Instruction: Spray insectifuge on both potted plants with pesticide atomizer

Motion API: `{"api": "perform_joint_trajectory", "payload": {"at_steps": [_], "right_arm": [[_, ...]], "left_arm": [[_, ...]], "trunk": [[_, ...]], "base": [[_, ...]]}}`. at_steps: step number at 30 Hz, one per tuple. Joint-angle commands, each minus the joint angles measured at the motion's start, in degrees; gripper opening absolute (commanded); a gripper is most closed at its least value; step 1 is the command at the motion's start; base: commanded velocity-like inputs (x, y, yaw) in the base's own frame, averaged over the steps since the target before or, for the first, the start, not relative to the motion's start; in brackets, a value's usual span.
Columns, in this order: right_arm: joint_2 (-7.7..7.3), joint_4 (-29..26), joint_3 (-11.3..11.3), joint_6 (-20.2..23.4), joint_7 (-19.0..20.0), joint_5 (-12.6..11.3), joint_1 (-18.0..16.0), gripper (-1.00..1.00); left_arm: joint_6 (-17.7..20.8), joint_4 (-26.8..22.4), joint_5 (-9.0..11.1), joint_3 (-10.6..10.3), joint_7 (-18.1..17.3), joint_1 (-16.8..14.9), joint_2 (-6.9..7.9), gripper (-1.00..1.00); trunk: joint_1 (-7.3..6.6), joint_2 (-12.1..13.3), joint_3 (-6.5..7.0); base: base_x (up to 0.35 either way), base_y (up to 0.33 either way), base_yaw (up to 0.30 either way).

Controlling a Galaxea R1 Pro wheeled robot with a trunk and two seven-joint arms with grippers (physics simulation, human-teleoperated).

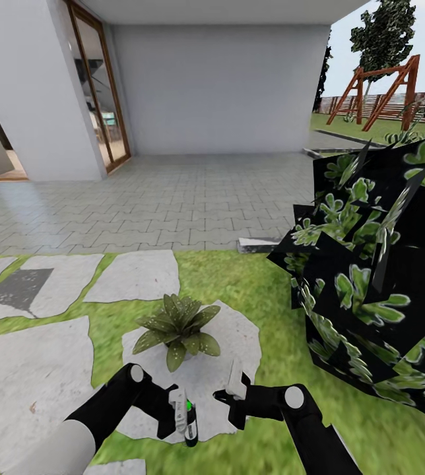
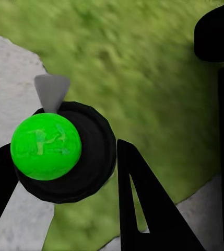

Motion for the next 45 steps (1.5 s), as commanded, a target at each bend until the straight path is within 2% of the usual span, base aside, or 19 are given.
{"api": "perform_joint_trajectory", "payload": {"at_steps": [1,10,14,21,27,37,45], "right_arm": [[0.03,0.0,-0.1,-0.5,0.1,0.6,0.0,-1.0],[0.04,0.0,-0.1,-0.5,0.0,0.5,0.0,-1.0],[0.05,0.0,-0.1,-0.5,0.0,0.5,0.0,-1.0],[0.03,0.0,-0.1,-0.5,0.0,0.5,0.0,-1.0],[0.03,0.0,-0.1,-0.5,0.0,0.5,0.0,-1.0],[0.03,0.1,-0.1,-0.5,0.0,0.5,0.0,-1.0],[0.03,0.1,-0.1,-0.5,-0.1,0.5,0.0,-1.0]], "left_arm": [[0.2,-0.1,0.0,-0.2,-0.2,0.0,0.01,-1.0],[0.0,-0.8,0.0,-0.2,-0.7,-0.1,-1.47,-1.0],[-1.7,-0.8,0.0,-0.2,-1.8,-0.1,-1.8,-1.0],[-2.1,-0.8,0.1,-0.2,-2.1,-0.1,-2.38,-1.0],[-2.1,-0.8,0.1,0.1,-1.6,-0.1,-3.69,-1.0],[-2.2,-0.9,0.3,0.3,-1.3,-0.1,-3.8,-1.0],[-2.2,-0.9,2.2,0.3,-0.8,-0.1,-3.8,-1.0]], "trunk": [[-0.01,0.0,-0.05],[-0.01,0.0,-0.05],[-0.01,0.0,-0.05],[-0.01,0.0,-0.05],[-0.01,0.0,-0.05],[-0.01,0.0,-0.05],[-0.01,0.0,-0.05]], "base": [[0.0,0.0,0.0],[0.0,0.0,0.0],[0.0,0.0,0.0],[0.0,0.0,0.0],[0.0,0.0,0.0],[0.0,0.0,0.0],[0.0,0.0,0.0]]}}
